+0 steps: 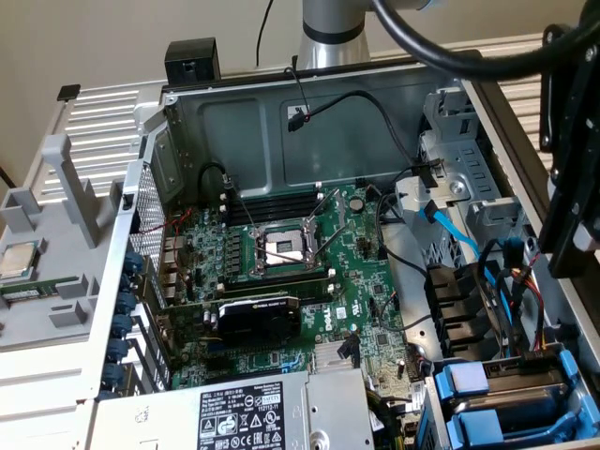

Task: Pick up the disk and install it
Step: 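Insert the second disk wire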

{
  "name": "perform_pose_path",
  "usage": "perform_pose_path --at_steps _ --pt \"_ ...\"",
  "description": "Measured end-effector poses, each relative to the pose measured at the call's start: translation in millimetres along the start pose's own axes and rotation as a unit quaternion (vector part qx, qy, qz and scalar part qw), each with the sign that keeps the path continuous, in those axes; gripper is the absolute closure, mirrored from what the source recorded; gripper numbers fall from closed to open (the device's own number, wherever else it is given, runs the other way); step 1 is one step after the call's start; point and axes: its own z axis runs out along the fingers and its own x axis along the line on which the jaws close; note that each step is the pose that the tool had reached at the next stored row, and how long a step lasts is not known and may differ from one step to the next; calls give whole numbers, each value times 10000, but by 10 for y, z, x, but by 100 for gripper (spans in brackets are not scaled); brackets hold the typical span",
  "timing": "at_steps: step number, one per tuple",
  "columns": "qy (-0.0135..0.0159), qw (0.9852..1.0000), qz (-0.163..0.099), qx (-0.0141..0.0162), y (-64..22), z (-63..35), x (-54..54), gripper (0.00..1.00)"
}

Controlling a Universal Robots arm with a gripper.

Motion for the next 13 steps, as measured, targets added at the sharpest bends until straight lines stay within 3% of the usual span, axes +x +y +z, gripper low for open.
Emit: perform_pose_path --at_steps 2,5,11,13 --pt "5 10000 -5 5 27 0 -9 75" --pt "72 10000 -4 9 50 -6 -96 75" --pt "244 9997 2 21 66 -24 -305 75" --pt "324 9995 5 25 69 -26 -361 75"
